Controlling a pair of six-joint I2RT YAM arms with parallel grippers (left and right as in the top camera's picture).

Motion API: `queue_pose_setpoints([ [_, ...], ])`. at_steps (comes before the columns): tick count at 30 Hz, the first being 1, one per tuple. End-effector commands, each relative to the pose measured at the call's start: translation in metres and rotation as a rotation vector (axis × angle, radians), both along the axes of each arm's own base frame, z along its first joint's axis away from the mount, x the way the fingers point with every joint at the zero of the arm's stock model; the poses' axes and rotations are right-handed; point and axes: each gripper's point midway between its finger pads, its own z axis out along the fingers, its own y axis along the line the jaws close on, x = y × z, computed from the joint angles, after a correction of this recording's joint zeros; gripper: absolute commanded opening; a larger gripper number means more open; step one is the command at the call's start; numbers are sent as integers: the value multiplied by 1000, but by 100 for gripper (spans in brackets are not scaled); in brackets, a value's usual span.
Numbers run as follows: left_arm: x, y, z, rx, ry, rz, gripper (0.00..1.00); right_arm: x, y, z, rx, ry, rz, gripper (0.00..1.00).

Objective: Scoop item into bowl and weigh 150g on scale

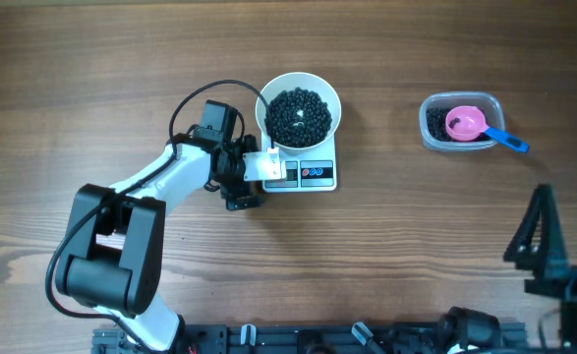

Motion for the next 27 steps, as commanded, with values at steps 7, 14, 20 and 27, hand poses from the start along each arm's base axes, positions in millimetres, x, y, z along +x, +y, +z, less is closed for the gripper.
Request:
queue_pose_setpoints([
  [7,-5,2,-8,14,15,-12,100,11,-6,-60,35,-242,11,100],
  [14,-5,2,-8,14,15,-12,100,72,-19,-156,79,-139,-7,100],
  [20,-5,2,-8,14,15,-12,100,97,-18,-225,93,-77,12,100],
  [27,-5,2,-8,14,15,-12,100,108,0,-291,113,198,74,100],
])
